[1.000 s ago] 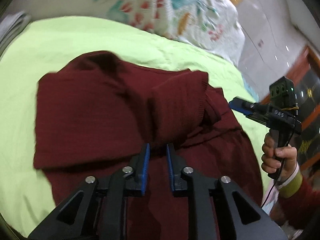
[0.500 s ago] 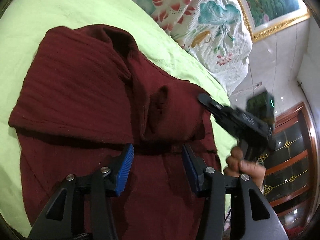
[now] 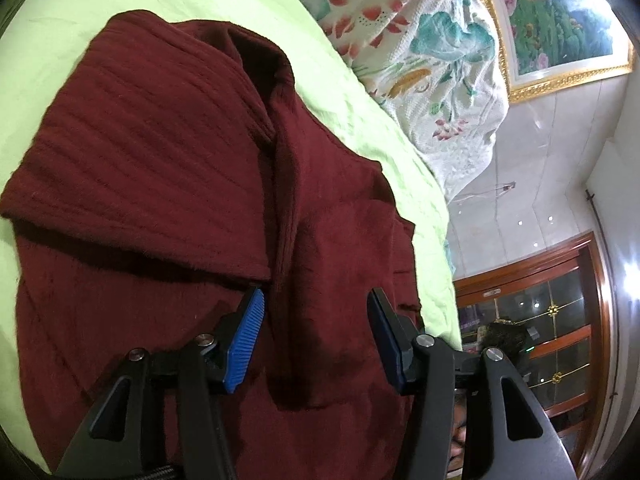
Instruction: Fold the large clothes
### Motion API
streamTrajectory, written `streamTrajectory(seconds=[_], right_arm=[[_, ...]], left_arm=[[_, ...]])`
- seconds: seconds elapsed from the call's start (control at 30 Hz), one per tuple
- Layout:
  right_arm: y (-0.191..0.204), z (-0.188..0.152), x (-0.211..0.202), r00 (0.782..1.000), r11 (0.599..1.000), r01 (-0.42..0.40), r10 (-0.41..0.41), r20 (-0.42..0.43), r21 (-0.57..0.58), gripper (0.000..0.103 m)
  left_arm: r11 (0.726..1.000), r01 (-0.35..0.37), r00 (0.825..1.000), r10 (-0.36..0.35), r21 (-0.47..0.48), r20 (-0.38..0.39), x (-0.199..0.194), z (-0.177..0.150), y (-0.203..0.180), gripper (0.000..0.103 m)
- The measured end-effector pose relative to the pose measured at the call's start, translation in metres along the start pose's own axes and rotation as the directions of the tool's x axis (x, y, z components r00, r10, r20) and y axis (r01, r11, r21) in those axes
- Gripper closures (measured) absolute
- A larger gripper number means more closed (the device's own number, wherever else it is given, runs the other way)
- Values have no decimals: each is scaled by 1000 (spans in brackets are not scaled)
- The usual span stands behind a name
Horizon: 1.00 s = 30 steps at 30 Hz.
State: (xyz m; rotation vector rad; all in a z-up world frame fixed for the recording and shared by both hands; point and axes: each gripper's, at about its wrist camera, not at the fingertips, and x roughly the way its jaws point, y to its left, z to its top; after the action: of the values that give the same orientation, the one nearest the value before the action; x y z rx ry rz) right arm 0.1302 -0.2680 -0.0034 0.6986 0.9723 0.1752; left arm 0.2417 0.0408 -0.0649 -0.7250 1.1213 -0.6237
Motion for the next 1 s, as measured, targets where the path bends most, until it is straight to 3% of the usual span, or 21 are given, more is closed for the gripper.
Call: streamTrajectory(seconds=[0.13,0.27,0.47,0.5,0.53,0.57,0.6,0.7,0.83,1.0], right_arm=[[11,34,12,998,999,49,-50,32,10,61],[1,49,52,992,989,117,-113,-48,86,61],[-8,43,93,985,985,106,-85,-151,136,62],[-7,43,99,984,985,107,-85,-159,132,64],[-5,42,105,982,987,112,-91,-168,116,73],[-4,42,109,982,989,103,-84,-170,108,97],[-5,42,109,984,989,87,-67,-164,119,97],[-8,46,75,999,988,-19,23,-29,151,97],[-33,47,14,990,980,-66,40,136,190,98],[-63,41,6,993,962,-67,40,108,265,97]], left_arm=[[1000,-24,1000,24,2,-15,14,5,-5,49],[1000,-30,999,30,2,-31,22,6,-6,50],[1000,-27,999,27,-16,-22,14,7,6,50],[1000,-27,999,26,-16,-24,14,7,7,50],[999,-29,999,28,-17,-25,15,7,7,50],[999,-34,999,34,-17,-28,16,7,7,50],[999,-39,999,39,-16,-32,17,7,8,50],[999,-33,999,33,-10,-35,18,7,7,50],[1000,-17,999,17,-18,-41,21,8,9,50],[1000,-28,997,29,4,-70,40,5,-5,53]])
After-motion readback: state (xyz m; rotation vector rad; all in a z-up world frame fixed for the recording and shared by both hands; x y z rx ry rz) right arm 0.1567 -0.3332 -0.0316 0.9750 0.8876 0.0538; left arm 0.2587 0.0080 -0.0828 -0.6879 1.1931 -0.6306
